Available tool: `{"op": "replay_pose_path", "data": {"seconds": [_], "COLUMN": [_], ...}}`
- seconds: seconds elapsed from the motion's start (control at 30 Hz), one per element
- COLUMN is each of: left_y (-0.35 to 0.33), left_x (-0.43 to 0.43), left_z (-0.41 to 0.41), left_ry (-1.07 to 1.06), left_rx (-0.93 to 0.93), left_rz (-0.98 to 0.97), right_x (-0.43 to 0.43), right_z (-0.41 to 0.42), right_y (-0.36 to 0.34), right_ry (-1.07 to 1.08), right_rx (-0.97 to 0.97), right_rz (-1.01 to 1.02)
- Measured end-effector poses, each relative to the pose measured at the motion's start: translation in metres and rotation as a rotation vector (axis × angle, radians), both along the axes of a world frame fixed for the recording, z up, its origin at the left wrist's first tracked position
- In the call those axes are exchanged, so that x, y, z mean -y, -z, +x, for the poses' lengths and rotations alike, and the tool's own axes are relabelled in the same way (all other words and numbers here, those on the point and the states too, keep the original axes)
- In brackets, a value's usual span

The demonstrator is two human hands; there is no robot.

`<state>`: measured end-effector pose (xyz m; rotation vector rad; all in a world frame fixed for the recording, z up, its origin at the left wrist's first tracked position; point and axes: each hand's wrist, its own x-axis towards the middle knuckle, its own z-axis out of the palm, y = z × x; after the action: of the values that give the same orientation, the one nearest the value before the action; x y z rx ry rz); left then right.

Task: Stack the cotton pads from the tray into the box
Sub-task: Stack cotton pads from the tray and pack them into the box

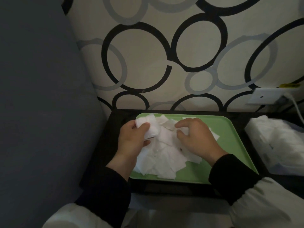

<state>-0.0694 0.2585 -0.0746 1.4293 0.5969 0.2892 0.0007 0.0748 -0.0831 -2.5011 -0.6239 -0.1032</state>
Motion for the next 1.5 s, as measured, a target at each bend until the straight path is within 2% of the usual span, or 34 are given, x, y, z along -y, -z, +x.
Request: {"op": "replay_pose_path", "data": {"seconds": [0.2,0.27,0.37,0.57,0.77,0.97,1.5], "left_y": [-0.002,-0.003,-0.005,-0.010,-0.014,-0.011,-0.008], "left_x": [0.010,0.016,0.031,0.056,0.071,0.074,0.065], "left_z": [-0.005,-0.008,-0.012,-0.019,-0.019,-0.015,-0.017], "left_ry": [0.113,0.170,0.261,0.401,0.486,0.473,0.434], "left_rx": [-0.026,-0.029,-0.042,-0.034,-0.018,-0.004,-0.001], "left_rz": [0.014,0.009,-0.024,-0.015,-0.002,-0.023,-0.066], "right_x": [0.027,0.034,0.042,0.055,0.052,0.048,0.037], "right_z": [-0.028,-0.041,-0.054,-0.051,-0.046,-0.040,-0.040], "right_y": [-0.032,-0.034,-0.033,-0.039,-0.037,-0.035,-0.029], "right_ry": [0.205,0.223,0.189,0.012,0.061,0.120,0.132], "right_rx": [-0.308,-0.468,-0.695,-0.810,-0.725,-0.624,-0.535], "right_rz": [0.705,0.925,1.109,1.050,0.972,0.896,0.792]}}
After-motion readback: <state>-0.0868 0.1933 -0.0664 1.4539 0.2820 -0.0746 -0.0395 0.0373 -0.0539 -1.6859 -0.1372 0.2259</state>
